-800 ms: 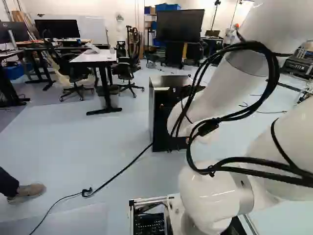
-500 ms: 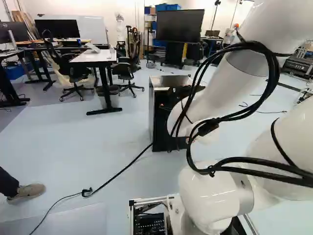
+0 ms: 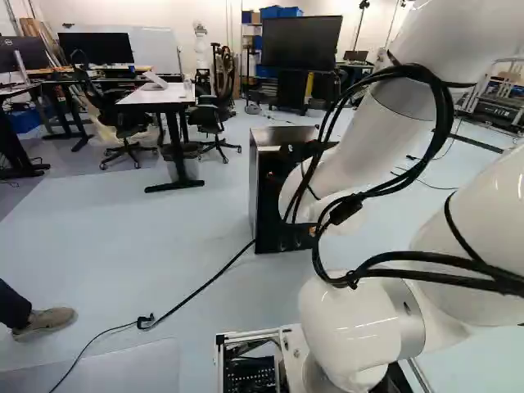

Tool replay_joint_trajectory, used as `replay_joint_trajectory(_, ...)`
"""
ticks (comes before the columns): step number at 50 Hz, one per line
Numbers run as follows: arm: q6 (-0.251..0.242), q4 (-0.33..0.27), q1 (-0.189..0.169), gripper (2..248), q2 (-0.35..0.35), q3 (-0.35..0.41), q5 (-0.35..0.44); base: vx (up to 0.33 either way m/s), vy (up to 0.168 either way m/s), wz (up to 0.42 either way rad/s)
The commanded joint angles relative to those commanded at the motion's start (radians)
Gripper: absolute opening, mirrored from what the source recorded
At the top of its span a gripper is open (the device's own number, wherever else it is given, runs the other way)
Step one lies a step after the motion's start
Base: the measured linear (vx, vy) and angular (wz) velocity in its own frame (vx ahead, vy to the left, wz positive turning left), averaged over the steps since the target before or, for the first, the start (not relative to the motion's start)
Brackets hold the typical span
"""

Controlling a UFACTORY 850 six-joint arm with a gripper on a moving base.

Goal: Open the fridge door

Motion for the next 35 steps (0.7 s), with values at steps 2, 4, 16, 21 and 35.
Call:
replay_joint_trajectory(2,0.0,0.0,0.001,247,-0.004,-0.004,0.0,0.0,0.0,0.0)
replay_joint_trajectory(4,0.0,0.0,0.002,247,-0.009,-0.008,0.0,0.0,0.0,0.0)
replay_joint_trajectory(16,0.0,0.002,0.014,247,-0.03,-0.027,0.0,0.0,0.0,0.0)
replay_joint_trajectory(21,0.0,0.009,0.022,247,-0.038,-0.034,0.0,0.0,0.0,0.0)
replay_joint_trajectory(35,0.0,0.037,0.049,247,-0.072,-0.065,0.0,0.0,0.0,0.0)
